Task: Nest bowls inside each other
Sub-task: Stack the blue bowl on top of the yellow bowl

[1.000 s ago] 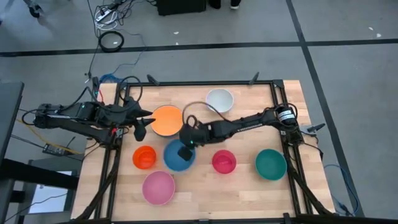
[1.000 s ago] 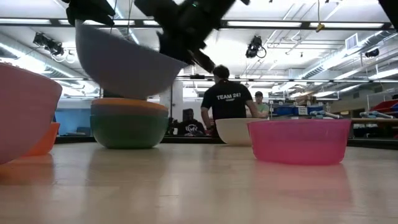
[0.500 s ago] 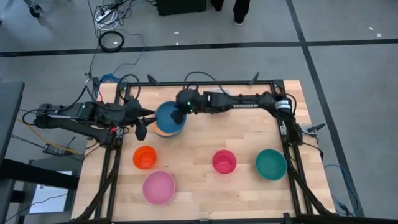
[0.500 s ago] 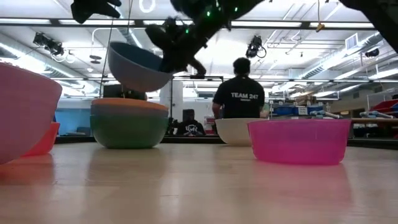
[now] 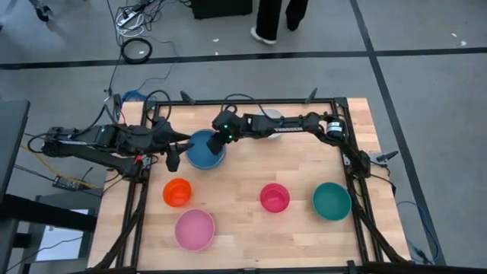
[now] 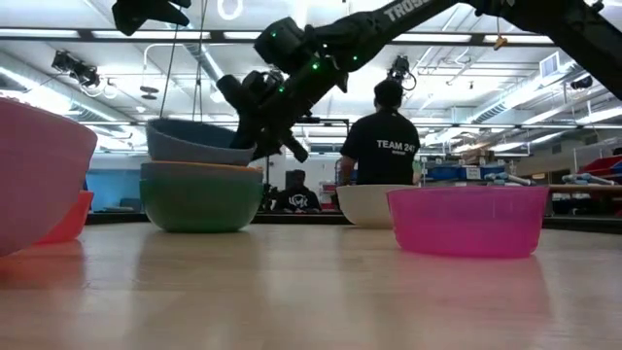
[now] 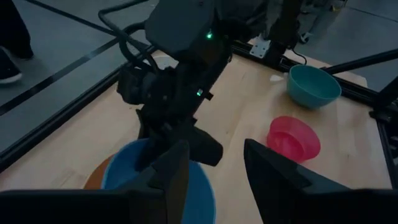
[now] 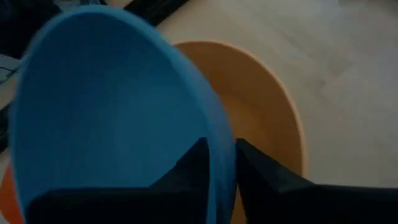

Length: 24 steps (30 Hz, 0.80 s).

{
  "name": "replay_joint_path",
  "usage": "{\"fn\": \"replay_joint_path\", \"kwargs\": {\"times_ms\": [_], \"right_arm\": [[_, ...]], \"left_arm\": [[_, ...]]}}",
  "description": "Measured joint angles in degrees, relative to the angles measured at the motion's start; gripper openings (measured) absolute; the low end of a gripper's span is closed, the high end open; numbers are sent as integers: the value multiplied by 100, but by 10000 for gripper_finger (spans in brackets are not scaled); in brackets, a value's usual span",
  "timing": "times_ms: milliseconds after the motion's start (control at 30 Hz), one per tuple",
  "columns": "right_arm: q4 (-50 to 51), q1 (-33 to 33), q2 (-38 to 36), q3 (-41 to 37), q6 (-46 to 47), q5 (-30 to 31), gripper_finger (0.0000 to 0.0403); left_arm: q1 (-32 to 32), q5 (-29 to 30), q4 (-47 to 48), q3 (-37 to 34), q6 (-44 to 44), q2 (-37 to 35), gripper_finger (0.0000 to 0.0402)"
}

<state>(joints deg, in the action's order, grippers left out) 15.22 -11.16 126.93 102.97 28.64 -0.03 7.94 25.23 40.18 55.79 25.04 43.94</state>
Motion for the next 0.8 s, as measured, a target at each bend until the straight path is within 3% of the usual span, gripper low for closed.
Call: {"fn": "replay_joint_path", "kwargs": {"times_ms": [333,533,800], "right_arm": [[538,-22,1,1,172,-173,169],[813,-13,-169,1,-9,141,174],[1242,28,-406,1,-92,254,173]], "left_arm": [[2,-317,49,0,297,0,162],[5,-829,515,-2,804,0,162],[7,-844,770,-2,1019,0,162]]}}
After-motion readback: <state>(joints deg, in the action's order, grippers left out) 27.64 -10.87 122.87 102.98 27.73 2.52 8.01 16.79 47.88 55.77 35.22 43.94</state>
